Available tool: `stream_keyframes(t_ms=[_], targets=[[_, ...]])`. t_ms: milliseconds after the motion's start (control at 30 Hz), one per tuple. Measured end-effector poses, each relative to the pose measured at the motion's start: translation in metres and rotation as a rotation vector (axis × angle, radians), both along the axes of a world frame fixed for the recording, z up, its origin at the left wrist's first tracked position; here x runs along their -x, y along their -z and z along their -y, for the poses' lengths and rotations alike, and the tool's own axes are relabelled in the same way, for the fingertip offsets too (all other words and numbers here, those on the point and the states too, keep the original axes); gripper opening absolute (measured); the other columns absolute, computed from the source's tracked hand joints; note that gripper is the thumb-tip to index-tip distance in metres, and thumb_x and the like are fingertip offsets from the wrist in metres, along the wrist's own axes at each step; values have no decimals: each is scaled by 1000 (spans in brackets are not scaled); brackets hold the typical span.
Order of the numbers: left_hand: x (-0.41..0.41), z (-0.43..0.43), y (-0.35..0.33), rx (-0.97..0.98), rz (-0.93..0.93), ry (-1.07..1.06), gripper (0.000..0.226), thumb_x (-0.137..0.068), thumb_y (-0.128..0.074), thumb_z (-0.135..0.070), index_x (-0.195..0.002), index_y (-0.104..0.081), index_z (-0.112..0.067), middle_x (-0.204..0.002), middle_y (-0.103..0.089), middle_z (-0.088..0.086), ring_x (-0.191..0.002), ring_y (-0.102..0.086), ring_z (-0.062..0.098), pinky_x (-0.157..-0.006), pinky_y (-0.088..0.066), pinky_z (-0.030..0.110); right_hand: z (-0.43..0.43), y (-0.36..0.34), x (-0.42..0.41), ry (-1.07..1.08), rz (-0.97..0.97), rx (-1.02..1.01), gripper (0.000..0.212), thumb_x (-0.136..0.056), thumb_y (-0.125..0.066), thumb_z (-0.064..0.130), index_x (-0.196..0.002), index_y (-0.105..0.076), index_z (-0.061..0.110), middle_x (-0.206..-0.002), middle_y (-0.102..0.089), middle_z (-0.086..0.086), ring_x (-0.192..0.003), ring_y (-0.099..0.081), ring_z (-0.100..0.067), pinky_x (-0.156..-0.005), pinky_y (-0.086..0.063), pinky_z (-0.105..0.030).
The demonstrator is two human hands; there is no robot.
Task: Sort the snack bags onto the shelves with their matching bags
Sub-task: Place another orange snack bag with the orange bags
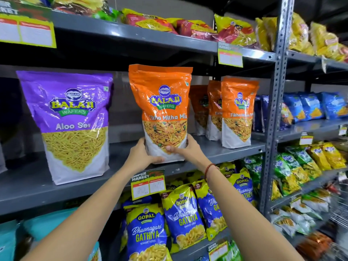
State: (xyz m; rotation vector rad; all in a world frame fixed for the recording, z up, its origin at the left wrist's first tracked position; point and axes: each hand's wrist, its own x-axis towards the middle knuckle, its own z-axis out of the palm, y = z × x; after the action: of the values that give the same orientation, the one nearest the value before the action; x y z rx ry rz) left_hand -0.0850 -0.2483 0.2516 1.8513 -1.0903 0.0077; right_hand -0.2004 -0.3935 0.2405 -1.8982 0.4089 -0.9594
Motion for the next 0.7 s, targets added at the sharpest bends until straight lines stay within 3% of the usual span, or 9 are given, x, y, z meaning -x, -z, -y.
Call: stream_keyframes(t_ms=[100,400,600,700], targets=[[12,25,0,-10,1,29,98,-60,-84,-30,-137,-29,-7,-141,-45,13,-125,-46,28,-92,-41,31,25,-1,13,42,-19,-1,78,-66,-84,38,-130,-43,19,-128,-55,4,-119,-51,-15,-94,-40,-27],[30,84,11,-39,-7,77,101,-65,-81,-34,-142,-21,-8,-146,-38,13,-130,-40,30,-97,-39,35,77,7,37,71,-88,24,91,-65,-82,47,-138,-35,20,-141,-48,1,-128,-45,-15,-109,-36,-37],[14,94,9,-160,24,54,99,-63,-79,-45,-138,-26,-7,-144,-40,11,-128,-42,30,-93,-40,36,93,4,32,-3,-131,37,80,-78,-76,29,-142,-29,15,-139,-45,4,-123,-41,-7,-99,-31,-23],[3,94,11,-214,-60,95,104,-57,-78,-53,-138,-27,-13,-145,-39,9,-129,-41,27,-101,-40,41,99,5,26,-8,-147,45,86,-75,-77,36,-143,-28,17,-146,-43,1,-131,-40,-12,-109,-31,-29]])
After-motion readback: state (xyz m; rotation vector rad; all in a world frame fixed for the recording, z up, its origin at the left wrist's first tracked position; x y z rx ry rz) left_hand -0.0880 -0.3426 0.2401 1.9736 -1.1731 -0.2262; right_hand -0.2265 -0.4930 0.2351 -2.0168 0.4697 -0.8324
